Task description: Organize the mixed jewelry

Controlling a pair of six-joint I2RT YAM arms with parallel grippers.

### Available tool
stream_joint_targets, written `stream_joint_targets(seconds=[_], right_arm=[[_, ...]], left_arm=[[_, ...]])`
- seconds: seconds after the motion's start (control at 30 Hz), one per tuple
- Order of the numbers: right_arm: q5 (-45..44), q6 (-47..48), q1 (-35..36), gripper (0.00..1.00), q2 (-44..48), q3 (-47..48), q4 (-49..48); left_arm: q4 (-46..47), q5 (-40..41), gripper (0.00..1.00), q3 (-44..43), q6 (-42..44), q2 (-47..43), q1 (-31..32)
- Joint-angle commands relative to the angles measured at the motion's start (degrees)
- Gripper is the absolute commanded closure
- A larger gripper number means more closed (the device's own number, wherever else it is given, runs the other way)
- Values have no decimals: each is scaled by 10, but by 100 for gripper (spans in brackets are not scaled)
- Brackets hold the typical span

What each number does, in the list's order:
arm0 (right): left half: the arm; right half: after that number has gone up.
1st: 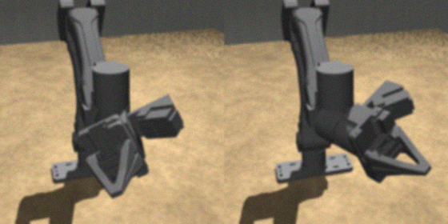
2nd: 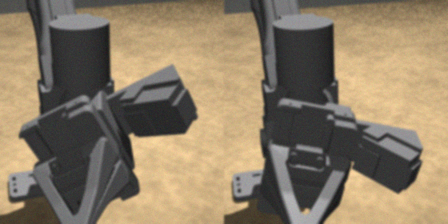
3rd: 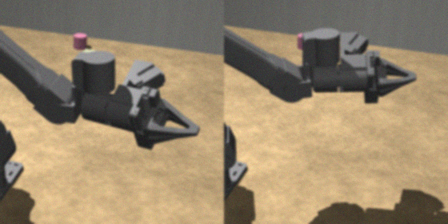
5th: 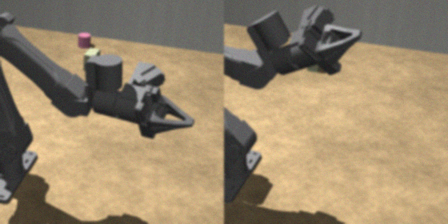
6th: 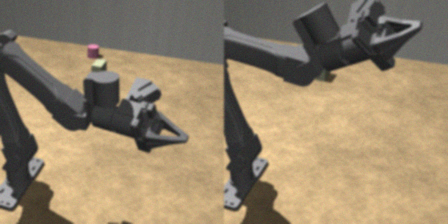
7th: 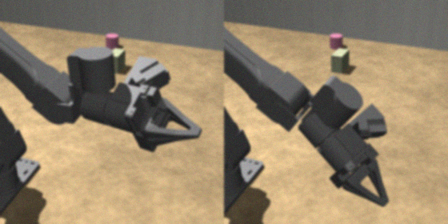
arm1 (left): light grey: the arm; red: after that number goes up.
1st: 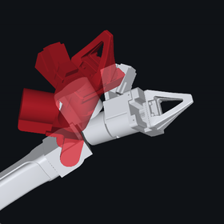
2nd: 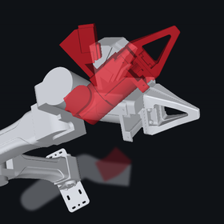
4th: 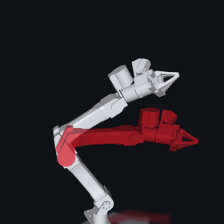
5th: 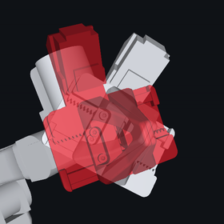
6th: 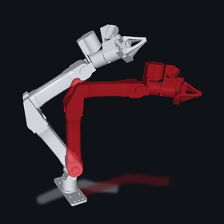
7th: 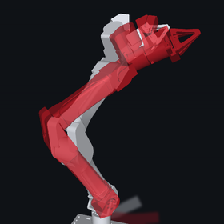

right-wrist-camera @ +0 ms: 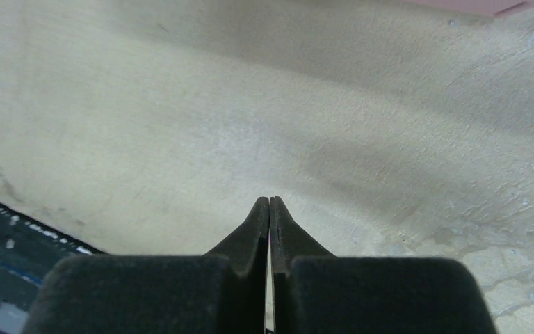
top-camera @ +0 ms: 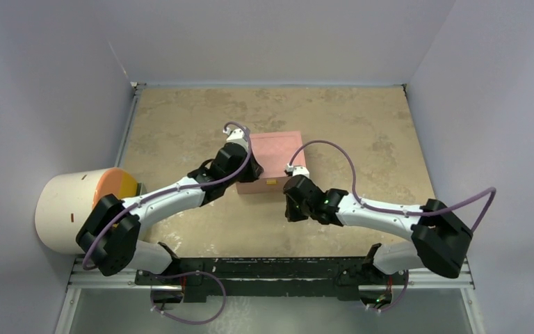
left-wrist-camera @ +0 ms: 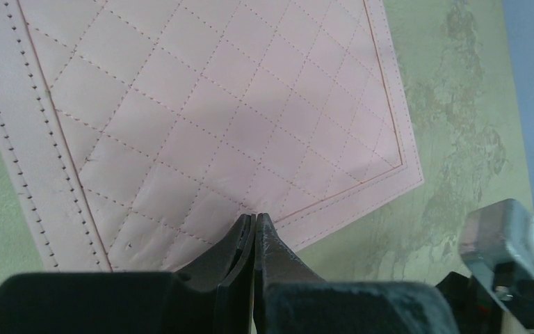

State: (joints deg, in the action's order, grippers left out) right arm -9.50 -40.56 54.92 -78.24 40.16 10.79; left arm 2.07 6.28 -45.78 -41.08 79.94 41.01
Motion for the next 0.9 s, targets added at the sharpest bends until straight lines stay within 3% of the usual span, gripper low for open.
stream_joint_targets(seconds=[0.0, 0.17, 0.37, 0.5, 0.6, 0.73, 0.77, 0.87], right_arm=[[-19, 1, -1, 100, 43, 31, 20], [-48, 5, -1, 98, 77, 38, 35], [-122, 4, -1, 76, 99, 63, 76], [-166, 24, -5, 58, 100, 87, 97], [-190, 46, -28, 47, 101, 105, 115], [-130, 89, -124, 42, 123, 115, 113], [-116, 96, -150, 40, 132, 115, 109], [-117, 113, -203, 18, 155, 123, 116]], left_arm=[[-75, 7, 100, 0, 22, -13, 0], [-96, 8, 100, -18, 31, -35, 0], [-139, 31, 100, -55, 40, -86, 0], [-177, 62, 74, -83, 55, -128, 0], [-223, 94, 61, -122, 74, -143, -1], [-289, 134, 36, -174, 100, -159, -1], [-303, 150, 32, -187, 107, -163, -1], [-346, 188, 26, -223, 122, -175, -1]])
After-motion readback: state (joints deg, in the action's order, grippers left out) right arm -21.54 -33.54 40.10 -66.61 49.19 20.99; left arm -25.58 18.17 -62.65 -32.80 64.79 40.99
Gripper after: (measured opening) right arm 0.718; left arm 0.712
